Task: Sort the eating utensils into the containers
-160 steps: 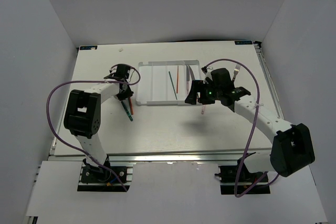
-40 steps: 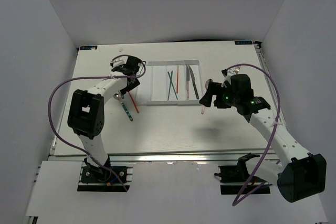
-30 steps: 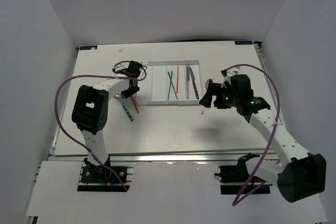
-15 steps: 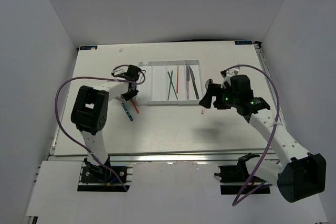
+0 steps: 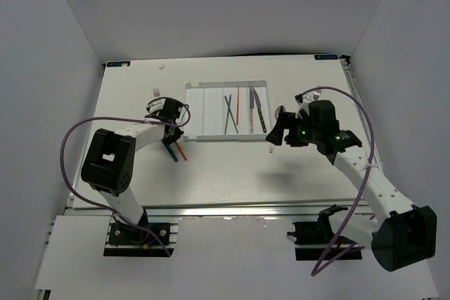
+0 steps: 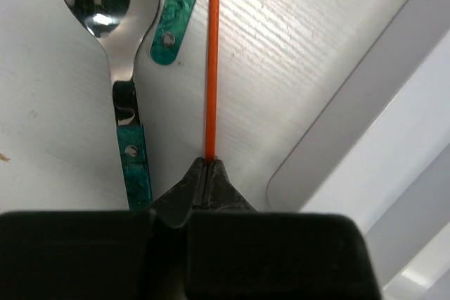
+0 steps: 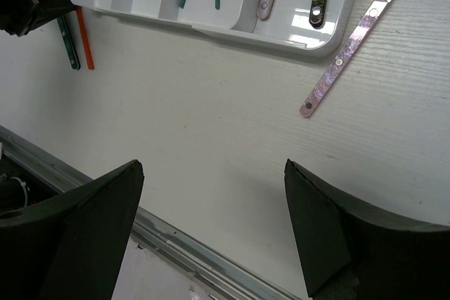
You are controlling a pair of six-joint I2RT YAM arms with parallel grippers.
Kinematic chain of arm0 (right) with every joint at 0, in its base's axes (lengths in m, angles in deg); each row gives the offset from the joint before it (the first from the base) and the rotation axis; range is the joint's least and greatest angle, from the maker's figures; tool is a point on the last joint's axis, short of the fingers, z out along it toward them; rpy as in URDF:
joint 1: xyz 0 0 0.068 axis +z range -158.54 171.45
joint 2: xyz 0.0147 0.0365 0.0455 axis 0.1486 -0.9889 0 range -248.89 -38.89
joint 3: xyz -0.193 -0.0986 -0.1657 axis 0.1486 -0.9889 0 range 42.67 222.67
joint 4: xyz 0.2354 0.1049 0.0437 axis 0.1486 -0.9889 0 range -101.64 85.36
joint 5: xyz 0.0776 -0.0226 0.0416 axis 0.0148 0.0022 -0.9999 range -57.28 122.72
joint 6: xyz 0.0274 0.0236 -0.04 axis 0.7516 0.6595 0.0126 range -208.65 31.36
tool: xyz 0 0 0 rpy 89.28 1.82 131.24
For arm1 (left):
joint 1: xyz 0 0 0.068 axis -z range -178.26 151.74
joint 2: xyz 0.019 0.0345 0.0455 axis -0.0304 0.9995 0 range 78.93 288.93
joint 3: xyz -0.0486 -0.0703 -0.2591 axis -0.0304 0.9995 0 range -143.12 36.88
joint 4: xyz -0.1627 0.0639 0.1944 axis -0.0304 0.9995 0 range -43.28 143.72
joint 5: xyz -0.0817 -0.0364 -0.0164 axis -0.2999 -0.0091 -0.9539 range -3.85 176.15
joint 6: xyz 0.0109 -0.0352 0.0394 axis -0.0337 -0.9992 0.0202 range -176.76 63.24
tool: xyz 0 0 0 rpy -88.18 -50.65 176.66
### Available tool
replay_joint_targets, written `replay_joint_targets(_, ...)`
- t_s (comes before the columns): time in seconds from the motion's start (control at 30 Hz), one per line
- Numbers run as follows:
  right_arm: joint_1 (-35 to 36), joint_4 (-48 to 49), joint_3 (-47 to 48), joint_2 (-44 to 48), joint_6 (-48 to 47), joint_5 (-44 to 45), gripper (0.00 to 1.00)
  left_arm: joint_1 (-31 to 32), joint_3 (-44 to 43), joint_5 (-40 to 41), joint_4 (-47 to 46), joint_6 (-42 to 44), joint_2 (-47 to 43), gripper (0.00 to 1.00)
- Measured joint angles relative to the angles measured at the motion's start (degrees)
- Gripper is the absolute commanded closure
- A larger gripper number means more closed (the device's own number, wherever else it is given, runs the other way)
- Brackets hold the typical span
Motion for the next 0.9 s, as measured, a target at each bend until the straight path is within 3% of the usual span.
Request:
replay_joint_targets(0.23,0.0,0.0,0.0,0.4,0.0,-0.6,0.15,0.0,1.0,-2.6,2.1,2.3,-3.0,1.0)
replay_joint_targets(0.57,0.0,0.0,0.0,0.7,0.0,-0.6,0.15,0.0,-1.6,-5.5,3.8,7.2,-14.4,1.0)
replay_joint_targets(0.73,0.0,0.0,0.0,0.7,0.2,-0.3,0.14,0.9,-6.7,-11.5,1.5,10.9,-13.9,1.0)
replay_joint_targets(0.9,0.0,-0.3,0.5,0.7,0.9,1.7,0.13,3.9,-18.0,-16.1,-2.2,14.2,-7.5,1.0)
